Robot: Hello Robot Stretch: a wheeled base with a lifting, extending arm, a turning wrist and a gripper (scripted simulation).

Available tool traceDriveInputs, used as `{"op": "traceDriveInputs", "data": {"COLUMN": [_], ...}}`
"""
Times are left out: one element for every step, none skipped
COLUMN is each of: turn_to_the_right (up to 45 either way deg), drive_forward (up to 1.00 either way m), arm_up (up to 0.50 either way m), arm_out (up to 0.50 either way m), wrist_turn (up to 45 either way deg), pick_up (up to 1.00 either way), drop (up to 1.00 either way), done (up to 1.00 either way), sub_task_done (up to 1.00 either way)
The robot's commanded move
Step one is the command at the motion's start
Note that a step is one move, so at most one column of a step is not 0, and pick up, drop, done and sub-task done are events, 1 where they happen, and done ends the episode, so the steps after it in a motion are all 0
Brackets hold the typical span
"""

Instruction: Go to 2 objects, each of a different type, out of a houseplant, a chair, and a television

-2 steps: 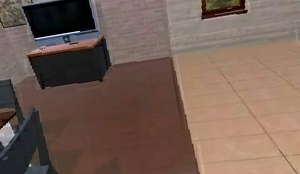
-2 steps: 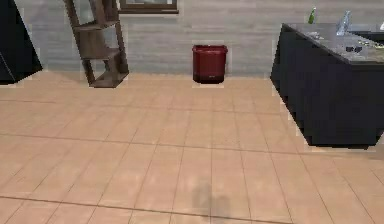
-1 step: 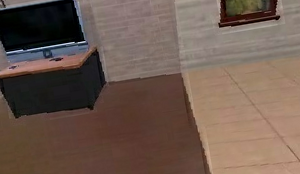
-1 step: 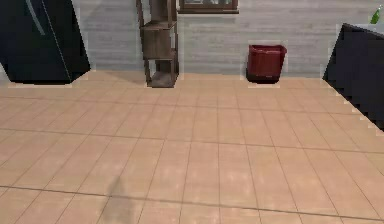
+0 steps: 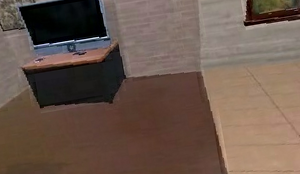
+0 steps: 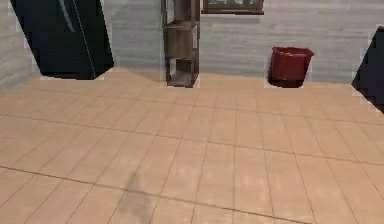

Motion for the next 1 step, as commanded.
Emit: {"op": "traceDriveInputs", "data": {"turn_to_the_right": [0.0], "drive_forward": [1.00], "arm_up": [0.00], "arm_out": [0.00], "wrist_turn": [0.0], "pick_up": [0.00], "drop": [0.00], "done": [0.00], "sub_task_done": [0.00]}}
